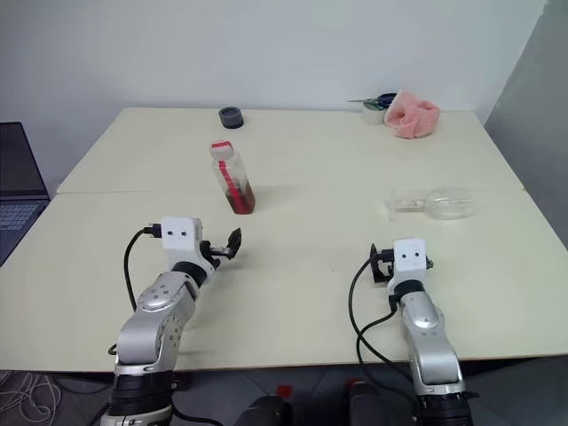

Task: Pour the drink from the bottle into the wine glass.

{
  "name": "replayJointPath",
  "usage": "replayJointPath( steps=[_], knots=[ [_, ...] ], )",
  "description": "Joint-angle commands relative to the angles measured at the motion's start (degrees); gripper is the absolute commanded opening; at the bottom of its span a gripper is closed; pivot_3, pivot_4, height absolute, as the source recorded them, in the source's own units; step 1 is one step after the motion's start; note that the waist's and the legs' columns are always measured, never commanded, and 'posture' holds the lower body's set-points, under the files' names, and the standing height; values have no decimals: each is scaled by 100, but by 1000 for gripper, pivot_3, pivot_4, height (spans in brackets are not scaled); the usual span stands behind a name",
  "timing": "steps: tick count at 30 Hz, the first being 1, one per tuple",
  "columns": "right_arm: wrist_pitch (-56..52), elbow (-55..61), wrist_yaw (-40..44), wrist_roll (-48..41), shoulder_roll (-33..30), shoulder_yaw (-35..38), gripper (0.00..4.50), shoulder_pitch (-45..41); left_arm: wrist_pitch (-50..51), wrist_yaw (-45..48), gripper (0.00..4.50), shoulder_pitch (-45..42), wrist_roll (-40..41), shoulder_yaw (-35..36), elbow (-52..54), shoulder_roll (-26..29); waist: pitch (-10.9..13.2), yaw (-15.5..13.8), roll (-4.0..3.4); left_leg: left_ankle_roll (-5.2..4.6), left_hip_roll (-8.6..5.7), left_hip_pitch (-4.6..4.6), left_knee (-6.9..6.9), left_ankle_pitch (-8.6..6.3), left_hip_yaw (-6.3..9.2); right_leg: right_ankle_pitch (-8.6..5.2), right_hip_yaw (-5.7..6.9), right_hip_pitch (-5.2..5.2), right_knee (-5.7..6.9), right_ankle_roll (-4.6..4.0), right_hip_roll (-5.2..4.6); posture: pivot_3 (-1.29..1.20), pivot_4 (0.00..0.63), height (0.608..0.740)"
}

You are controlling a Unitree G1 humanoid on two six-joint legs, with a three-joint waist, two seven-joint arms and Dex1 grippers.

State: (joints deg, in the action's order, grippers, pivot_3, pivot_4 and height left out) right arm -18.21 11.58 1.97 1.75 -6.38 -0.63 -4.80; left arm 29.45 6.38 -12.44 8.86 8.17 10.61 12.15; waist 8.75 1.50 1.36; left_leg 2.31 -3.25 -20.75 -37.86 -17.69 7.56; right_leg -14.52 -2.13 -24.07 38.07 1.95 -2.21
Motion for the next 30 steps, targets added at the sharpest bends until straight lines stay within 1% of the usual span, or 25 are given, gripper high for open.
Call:
replayJointPath(
  steps=[1, 6, 11, 14, 19, 22, 26, 30],
  knots=[
    [129, 141, -72, 62, -13, 73, 4500, -44, -142, 13, 4474, -141, 10, 52, 91, 35, 0, 0, 0, 0, 0, 0, 0, 0, 0, 0, 0, 0, 0, 0, 0, 0, 150, 740],
    [176, 154, -25, 53, -38, 56, 4500, -62, -86, -12, 4474, -200, 14, 53, 141, 21, 0, 0, 0, 0, 0, 0, 0, 0, -1, 0, -1, 0, 0, 0, 0, 0, 150, 740],
    [162, 321, 469, -151, -203, -54, 4500, -302, -11, -91, 4474, -499, 25, 102, 133, 36, 0, 1, 0, 0, 0, 0, -1, 0, -1, 0, 0, 0, 0, 0, 0, 0, 150, 740],
    [0, 655, 1057, -709, -277, -88, 4500, -593, 83, -140, 4474, -780, 54, 142, 133, 49, 2, 9, -2, 0, 0, -1, -2, 0, -1, 0, 1, 0, 1, 0, 1, 0, 150, 740],
    [-683, 1096, 2115, -1850, -470, -137, 4500, -1228, 225, -183, 4474, -1075, 79, 172, 180, 18, 2, 21, -2, 0, 0, 0, -1, 0, 0, 1, 2, 0, 0, 0, 2, 0, 150, 740],
    [-1061, 1214, 2594, -2451, -628, -146, 4500, -1588, 214, -205, 4474, -1217, 88, 187, 126, 8, 3, 13, -2, 0, -1, -2, -3, 0, 3, 1, 4, 0, -1, 0, 1, 0, 150, 740],
    [-1426, 1244, 2836, -2965, -682, -147, 4500, -1990, 123, -253, 4474, -1365, 79, 208, -5, -11, 3, 6, -2, 0, -4, -5, -4, 0, 4, 2, 5, 0, -1, 0, -2, 0, 150, 740],
    [-1525, 1169, 2823, -3100, -655, -179, 4500, -2223, 21, -289, 4474, -1544, 74, 255, -181, -1, 3, 4, -2, 0, -3, -5, -3, 0, 3, 2, 4, -3, 0, 0, -3, 0, 150, 740]
  ],
)
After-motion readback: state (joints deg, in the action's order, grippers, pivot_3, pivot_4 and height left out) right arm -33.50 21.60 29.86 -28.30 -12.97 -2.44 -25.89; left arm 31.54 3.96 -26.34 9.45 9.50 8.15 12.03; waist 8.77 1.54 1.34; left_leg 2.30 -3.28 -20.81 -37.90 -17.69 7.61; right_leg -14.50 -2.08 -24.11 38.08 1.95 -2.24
